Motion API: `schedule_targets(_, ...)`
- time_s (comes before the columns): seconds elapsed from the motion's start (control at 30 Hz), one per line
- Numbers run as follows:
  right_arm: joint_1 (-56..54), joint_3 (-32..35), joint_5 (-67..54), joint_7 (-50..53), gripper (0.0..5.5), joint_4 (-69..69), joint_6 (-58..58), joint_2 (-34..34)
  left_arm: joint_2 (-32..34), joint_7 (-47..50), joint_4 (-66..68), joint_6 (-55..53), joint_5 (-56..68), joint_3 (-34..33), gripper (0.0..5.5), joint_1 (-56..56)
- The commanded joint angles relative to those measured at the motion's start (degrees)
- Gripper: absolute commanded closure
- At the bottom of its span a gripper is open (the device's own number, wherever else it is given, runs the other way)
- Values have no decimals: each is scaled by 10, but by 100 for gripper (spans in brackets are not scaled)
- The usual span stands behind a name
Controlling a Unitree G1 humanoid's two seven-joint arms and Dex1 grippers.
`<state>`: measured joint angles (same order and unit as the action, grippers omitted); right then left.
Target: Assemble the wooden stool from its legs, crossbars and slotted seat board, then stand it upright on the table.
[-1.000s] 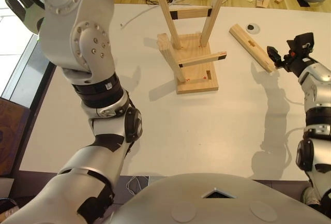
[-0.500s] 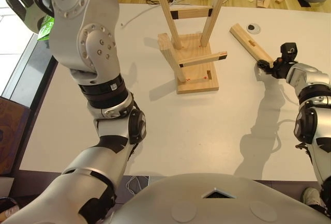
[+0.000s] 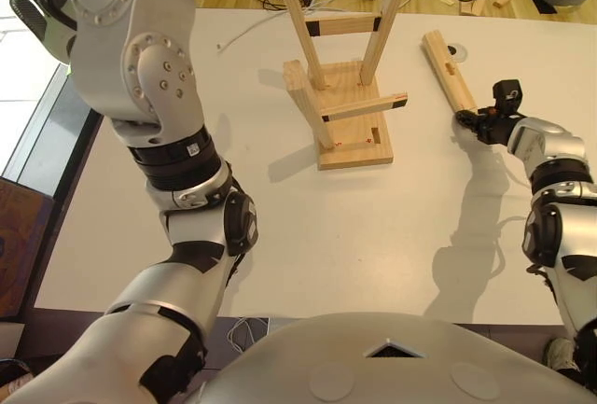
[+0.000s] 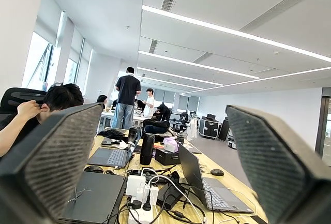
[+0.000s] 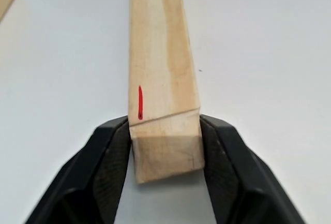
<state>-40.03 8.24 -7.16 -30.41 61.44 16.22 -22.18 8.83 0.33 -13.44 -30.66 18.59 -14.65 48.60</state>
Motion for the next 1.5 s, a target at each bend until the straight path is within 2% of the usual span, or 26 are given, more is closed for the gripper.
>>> schedule_targets(0.03,80,20,-22,79,351,-149,-27,71,26,-14,16,8,2,-6,108,13)
schedule_targets(0.17,138,41,4,228,352,-364,-137,129,77,-61,71,32,5,-13,108,62)
schedule_targets(0.27,133,34,47,293,352,-451,-201,130,104,-92,115,51,4,-10,108,100)
schedule_targets(0.37,115,23,97,336,352,-507,-236,113,104,-106,141,56,15,-10,108,124)
schedule_targets(0.43,97,-9,136,323,352,-549,-262,95,80,-123,149,13,76,-21,108,140)
schedule_targets(0.53,69,-55,151,268,352,-587,-282,71,54,-191,133,-140,234,-20,108,140)
schedule_targets(0.7,26,-75,136,209,352,-617,-278,50,37,-221,107,-253,361,-14,108,129)
schedule_targets(0.83,10,-109,114,159,352,-648,-260,59,21,-206,96,-262,389,-8,108,124)
schedule_targets(1.03,23,-161,87,96,353,-679,-236,71,-11,-156,126,-221,357,5,108,130)
schedule_targets(1.2,20,-167,83,93,353,-683,-226,80,-22,-124,132,-191,326,14,108,123)
schedule_targets(1.33,26,-165,79,96,353,-683,-216,86,-45,-107,111,-183,355,-4,177,125)
schedule_targets(1.5,32,-132,30,134,353,-681,-174,133,-80,-94,88,-160,384,-10,254,119)
